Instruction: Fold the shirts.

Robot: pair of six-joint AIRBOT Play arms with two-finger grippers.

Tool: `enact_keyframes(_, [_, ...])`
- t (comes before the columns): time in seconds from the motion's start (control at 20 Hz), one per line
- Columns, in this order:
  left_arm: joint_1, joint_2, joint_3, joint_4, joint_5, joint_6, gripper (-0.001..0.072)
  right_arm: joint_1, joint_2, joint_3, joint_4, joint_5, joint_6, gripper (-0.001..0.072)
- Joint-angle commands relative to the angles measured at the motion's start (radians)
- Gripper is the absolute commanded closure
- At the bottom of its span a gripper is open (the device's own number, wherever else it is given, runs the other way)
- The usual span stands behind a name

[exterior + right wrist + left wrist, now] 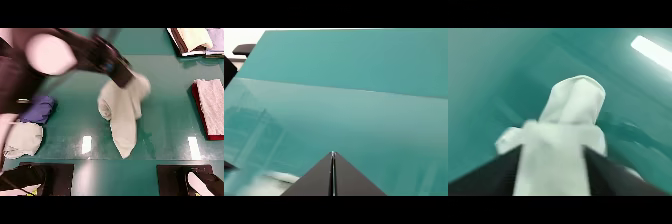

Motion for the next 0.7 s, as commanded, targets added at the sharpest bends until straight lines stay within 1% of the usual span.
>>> enact_keyframes(0.0, [-0.029,-0.085,-0.002,-0.057,0.050,0.029,0.0186,0.001,0.000,0.002,0.000,0.020,0.000,0.0696])
enact_keyframes(0.1, [0.062,-0.085,-0.002,-0.040,0.032,0.021,0.0186,0.001,0.000,0.002,0.000,0.020,0.000,0.0696])
enact_keyframes(0.15, [0.125,-0.087,-0.002,-0.041,0.018,-0.003,0.0186,0.001,0.000,0.002,0.000,0.021,0.000,0.0696])
enact_keyframes(0.25, [0.270,-0.107,-0.005,-0.049,-0.005,-0.079,0.0186,0.001,-0.001,0.002,0.000,0.026,0.000,0.0696])
enact_keyframes(0.3, [0.343,-0.119,-0.024,-0.077,-0.010,-0.107,0.0186,0.001,-0.003,0.002,0.000,0.026,0.000,0.0696])
enact_keyframes(0.4, [0.461,-0.141,-0.114,-0.200,-0.008,-0.110,0.0186,0.001,-0.005,0.002,-0.001,0.027,0.000,0.0696])
enact_keyframes(0.45, [0.502,-0.154,-0.175,-0.281,-0.005,-0.107,0.0186,0.001,-0.005,0.002,-0.001,0.027,0.000,0.0696])
enact_keyframes(0.55, [0.552,-0.176,-0.309,-0.444,0.028,-0.025,0.0186,0.001,-0.014,0.002,-0.001,0.029,0.000,0.0696])
enact_keyframes(0.6, [0.554,-0.185,-0.374,-0.496,0.060,0.016,0.0186,0.001,-0.021,0.002,0.000,0.034,0.000,0.0696])
enact_keyframes(0.65, [0.549,-0.193,-0.429,-0.522,0.095,0.039,0.0186,0.001,-0.030,0.002,0.002,0.039,0.000,0.0696])
